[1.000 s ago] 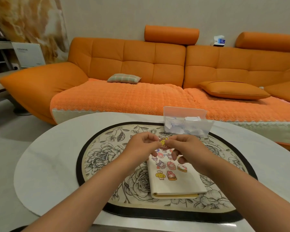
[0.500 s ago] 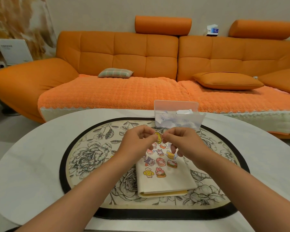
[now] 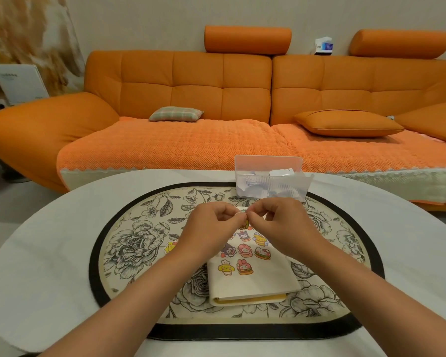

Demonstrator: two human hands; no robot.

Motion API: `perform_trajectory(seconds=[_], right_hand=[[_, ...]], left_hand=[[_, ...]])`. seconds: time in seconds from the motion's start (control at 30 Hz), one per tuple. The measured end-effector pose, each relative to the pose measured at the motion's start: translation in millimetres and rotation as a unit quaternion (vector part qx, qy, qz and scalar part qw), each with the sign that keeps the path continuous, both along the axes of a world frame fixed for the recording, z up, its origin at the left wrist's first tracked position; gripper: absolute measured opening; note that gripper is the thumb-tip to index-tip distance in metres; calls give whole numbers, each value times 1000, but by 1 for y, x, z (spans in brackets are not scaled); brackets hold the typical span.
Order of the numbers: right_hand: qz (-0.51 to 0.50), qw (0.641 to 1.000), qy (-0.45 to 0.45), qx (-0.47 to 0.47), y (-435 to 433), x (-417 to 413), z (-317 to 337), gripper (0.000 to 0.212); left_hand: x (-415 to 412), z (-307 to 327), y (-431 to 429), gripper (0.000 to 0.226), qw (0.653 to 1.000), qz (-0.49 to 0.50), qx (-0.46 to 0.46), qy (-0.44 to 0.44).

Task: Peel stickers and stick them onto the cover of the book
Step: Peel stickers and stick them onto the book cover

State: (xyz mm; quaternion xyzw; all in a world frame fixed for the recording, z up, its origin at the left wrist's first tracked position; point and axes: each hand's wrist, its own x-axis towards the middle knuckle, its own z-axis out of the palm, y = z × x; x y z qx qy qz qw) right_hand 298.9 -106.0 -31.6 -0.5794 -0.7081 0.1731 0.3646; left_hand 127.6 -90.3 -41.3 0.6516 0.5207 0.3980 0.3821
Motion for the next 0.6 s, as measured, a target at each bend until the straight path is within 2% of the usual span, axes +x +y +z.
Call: perform_trajectory(seconds=[0.17, 0.27, 0.4, 0.5, 0.57, 0.6], right_hand=[[-30, 986, -141, 83, -2, -3, -2, 9], [-39, 968, -182, 168, -1, -3, -6, 4], [-54, 948, -188, 252, 1, -2, -10, 8], [-36, 939, -196, 280, 2, -1, -11, 9], [-27, 961, -147, 234, -1, -4, -9, 7], [-14, 982, -76, 174, -3, -5, -5, 6]], left_hand=[[4, -1, -3, 9, 1000, 17, 2, 15], [6, -2, -5, 8, 1000, 15, -15, -4], [10, -2, -7, 10, 998, 22, -32, -48], [12, -2, -7, 11, 996, 33, -33, -76], [10, -2, -7, 10, 994, 32, -39, -96], [9, -2, -6, 10, 993, 32, -39, -104]])
